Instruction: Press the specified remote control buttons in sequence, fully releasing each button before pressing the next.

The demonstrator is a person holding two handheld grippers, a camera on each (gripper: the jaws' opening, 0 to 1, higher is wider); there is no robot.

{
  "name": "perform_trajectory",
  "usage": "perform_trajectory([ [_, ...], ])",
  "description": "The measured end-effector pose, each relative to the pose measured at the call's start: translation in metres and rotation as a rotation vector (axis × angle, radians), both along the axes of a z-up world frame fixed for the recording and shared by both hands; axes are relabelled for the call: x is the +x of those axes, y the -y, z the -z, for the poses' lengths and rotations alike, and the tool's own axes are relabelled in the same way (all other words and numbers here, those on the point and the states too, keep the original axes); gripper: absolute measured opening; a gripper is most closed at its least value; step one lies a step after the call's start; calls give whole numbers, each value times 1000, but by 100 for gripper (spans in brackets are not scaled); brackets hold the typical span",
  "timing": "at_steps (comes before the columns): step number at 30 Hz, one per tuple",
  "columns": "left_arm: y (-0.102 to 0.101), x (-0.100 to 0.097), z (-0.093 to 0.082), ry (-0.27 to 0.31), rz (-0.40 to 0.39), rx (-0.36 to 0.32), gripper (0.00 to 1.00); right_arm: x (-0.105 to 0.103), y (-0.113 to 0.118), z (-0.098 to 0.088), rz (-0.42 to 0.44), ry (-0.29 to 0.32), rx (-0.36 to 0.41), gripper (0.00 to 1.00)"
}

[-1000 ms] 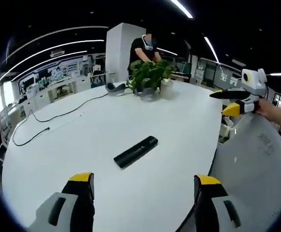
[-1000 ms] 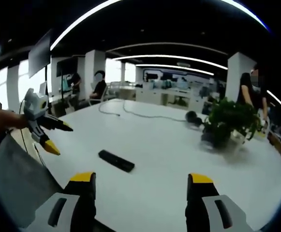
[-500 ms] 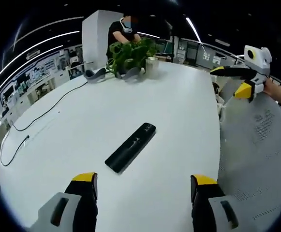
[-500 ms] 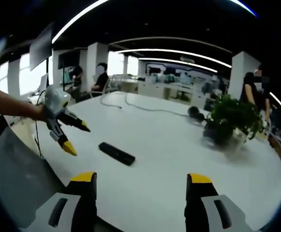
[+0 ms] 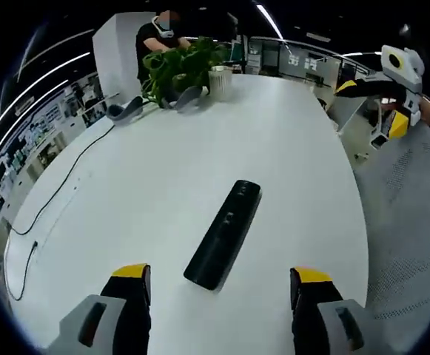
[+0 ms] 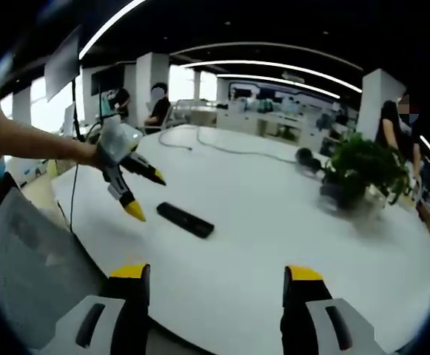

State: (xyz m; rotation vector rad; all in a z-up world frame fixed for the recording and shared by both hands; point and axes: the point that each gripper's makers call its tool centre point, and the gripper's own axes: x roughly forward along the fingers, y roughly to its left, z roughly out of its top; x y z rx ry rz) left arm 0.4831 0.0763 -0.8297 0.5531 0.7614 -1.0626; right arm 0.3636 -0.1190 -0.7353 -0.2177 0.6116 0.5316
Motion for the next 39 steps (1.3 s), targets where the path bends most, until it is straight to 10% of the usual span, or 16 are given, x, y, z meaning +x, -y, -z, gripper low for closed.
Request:
perform_trajectory([
  [13,6,-1,19,-82,44,71,81,3,12,3,81,-38,61,73],
  [39,7,-6,31,-88,103,89,72,11,16,-16,91,90,6,59],
])
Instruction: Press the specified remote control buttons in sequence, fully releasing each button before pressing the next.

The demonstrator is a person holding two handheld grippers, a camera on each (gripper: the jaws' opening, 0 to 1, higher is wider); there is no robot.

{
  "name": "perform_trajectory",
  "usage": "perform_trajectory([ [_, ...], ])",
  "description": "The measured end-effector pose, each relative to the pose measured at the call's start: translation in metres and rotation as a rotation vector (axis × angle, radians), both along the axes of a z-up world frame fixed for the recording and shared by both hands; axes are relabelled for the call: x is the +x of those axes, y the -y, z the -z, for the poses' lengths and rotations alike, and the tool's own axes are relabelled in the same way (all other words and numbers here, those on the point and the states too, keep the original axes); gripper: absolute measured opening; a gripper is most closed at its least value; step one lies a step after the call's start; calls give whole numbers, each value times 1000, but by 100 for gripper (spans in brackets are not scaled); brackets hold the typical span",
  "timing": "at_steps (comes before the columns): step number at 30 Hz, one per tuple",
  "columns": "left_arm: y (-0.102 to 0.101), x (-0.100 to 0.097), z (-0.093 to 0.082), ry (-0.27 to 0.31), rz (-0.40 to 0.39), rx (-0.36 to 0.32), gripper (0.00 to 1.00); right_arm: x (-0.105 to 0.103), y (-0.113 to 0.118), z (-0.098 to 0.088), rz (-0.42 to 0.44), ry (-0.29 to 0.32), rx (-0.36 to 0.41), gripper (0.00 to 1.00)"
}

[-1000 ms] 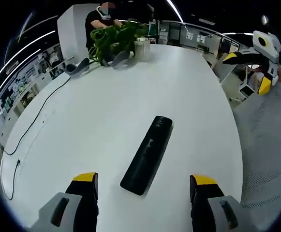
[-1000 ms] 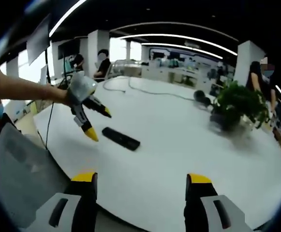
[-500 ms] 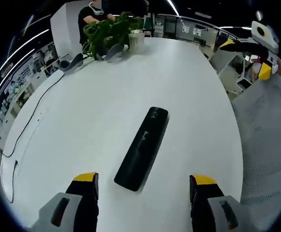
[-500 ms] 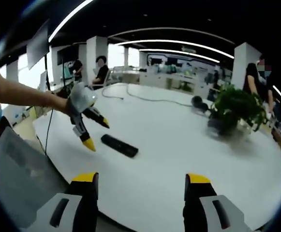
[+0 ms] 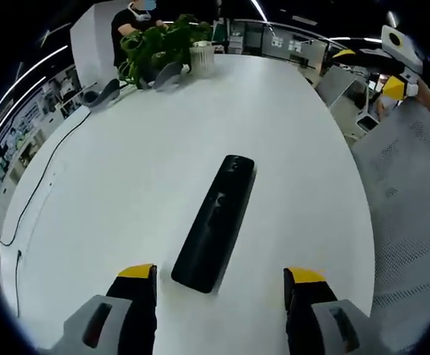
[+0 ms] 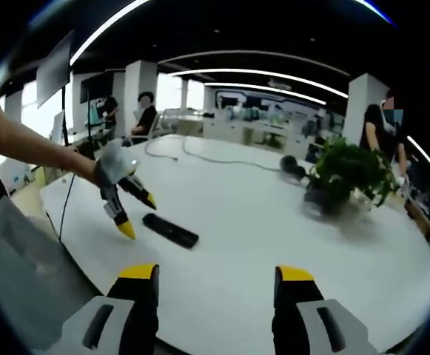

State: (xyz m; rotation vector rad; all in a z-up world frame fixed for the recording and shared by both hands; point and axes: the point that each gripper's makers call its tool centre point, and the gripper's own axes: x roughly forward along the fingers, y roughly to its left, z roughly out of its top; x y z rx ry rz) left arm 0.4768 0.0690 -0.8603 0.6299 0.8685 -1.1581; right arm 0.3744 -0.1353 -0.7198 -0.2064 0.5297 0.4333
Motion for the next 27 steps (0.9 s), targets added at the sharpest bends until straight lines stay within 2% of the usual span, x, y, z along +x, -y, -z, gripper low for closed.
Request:
perform_trajectory([
  [4,4,4,-1,21,38,23,68,1,2,-1,9,3,6,59],
  [9,2,10,2,27,40,54,69,0,2,0,2,0,-10,57],
  [12,4,11,0,39,68,58,67,1,5,-3,9,23,-31,52],
  [18,10,15,1,52,97,42,62,0,5,-3,7,23,-45,50],
  [22,14,9,1,29,143,31,49,0,6,-6,12,38,-36,48],
  [24,16,0,2,-11,162,22,41,0,6,-7,12,41,-32,46],
  [27,15,-1,1,-5,160,18,35,1,5,-8,9,46,-28,45],
])
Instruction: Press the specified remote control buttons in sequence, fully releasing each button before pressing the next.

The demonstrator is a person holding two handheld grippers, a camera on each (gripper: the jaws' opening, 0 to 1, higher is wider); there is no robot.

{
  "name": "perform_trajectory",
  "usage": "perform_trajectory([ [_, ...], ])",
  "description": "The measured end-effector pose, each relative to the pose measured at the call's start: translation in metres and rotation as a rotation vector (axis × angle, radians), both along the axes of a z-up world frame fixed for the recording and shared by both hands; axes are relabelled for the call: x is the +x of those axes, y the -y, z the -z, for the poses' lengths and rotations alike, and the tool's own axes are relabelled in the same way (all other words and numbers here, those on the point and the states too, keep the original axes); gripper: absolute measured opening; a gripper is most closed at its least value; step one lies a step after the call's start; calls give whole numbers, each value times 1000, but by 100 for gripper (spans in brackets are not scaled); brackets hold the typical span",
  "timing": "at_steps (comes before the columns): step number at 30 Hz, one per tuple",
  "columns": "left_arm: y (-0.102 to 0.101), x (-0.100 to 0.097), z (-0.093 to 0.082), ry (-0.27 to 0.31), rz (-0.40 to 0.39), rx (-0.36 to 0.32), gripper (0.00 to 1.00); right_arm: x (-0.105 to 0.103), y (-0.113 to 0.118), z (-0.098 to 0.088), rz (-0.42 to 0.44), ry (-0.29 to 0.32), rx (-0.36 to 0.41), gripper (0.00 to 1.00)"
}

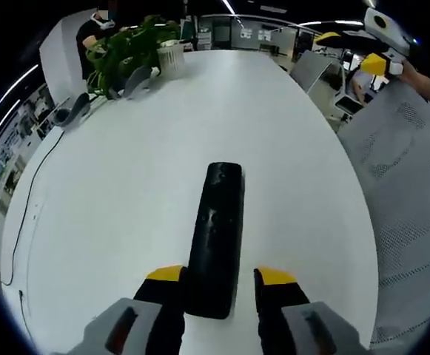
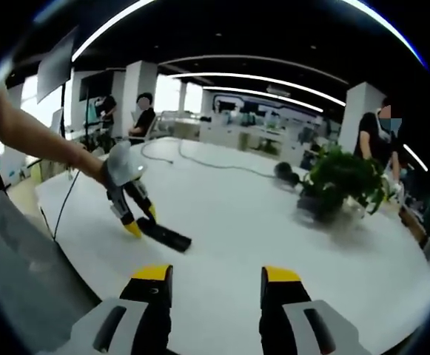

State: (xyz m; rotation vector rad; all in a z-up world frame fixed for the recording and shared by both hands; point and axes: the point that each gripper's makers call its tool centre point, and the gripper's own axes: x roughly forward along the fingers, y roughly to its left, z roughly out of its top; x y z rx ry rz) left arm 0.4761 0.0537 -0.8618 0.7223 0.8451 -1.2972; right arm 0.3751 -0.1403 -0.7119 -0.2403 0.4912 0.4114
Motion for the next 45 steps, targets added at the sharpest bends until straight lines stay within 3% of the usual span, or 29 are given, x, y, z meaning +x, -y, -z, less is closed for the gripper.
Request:
perform_trajectory([
  [5,0,-3,0,5,16,-2,25,0,-1,0,-7,-2,0,43],
  [23,-2,-18,2,11,51,22,24,-3,-6,6,-44,-30,-19,38],
  [31,-3,-23,3,10,34,24,24,-8,-14,23,-96,-111,-66,36],
  [38,-2,-37,4,20,-19,30,24,-11,-13,32,-100,-155,-92,34],
  [45,-1,-55,4,19,-22,25,24,-17,-19,38,-149,-173,-141,32],
])
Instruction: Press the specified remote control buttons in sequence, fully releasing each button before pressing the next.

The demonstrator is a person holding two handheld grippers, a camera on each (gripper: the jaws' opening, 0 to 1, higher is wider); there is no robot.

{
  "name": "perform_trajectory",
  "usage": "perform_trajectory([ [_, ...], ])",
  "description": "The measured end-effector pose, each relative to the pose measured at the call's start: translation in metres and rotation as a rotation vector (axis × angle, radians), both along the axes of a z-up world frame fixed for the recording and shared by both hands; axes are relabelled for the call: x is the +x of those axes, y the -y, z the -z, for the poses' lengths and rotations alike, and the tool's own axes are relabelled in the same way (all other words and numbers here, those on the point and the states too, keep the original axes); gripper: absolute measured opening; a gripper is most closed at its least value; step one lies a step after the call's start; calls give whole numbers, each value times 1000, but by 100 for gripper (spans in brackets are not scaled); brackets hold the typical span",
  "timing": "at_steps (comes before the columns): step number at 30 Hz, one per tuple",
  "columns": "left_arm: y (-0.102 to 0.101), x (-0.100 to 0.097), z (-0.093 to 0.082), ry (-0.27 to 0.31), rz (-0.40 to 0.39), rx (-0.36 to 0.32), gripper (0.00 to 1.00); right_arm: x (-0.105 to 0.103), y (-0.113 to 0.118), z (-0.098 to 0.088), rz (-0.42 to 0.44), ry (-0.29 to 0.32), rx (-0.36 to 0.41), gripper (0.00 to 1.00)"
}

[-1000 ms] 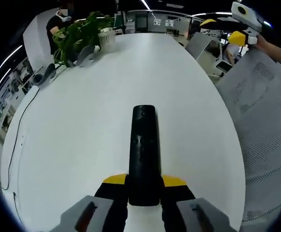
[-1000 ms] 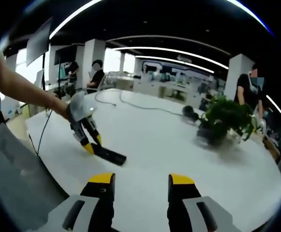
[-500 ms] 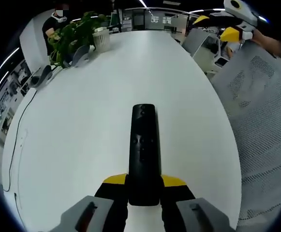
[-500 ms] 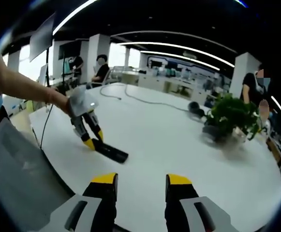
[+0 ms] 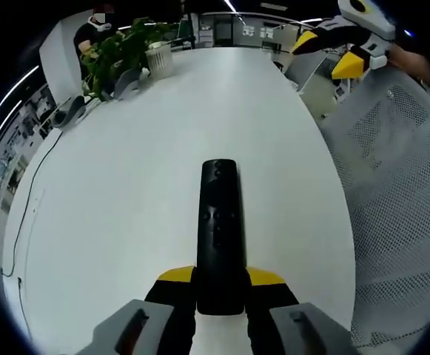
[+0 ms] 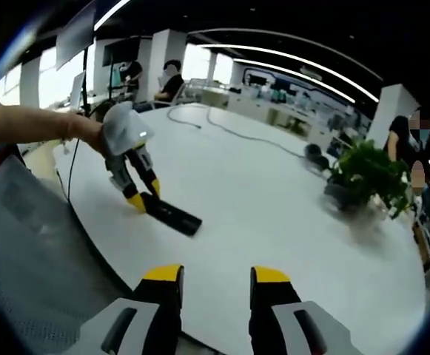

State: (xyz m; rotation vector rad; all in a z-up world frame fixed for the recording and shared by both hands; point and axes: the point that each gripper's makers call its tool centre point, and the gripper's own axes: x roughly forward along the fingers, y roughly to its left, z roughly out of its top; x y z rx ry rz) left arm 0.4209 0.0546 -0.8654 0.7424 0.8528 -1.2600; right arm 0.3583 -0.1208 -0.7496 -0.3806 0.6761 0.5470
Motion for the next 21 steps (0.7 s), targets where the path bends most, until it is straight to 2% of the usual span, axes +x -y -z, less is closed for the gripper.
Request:
perform_trajectory([
  [5,0,-13,0,3,5,7,24,-1,-2,1,-7,-7,2,32],
  [13,-2,-31,0,-1,-34,1,24,-5,-8,4,-50,-18,-26,30],
  [21,-2,-42,1,-1,-17,12,24,-6,-10,5,-67,-25,-30,25],
])
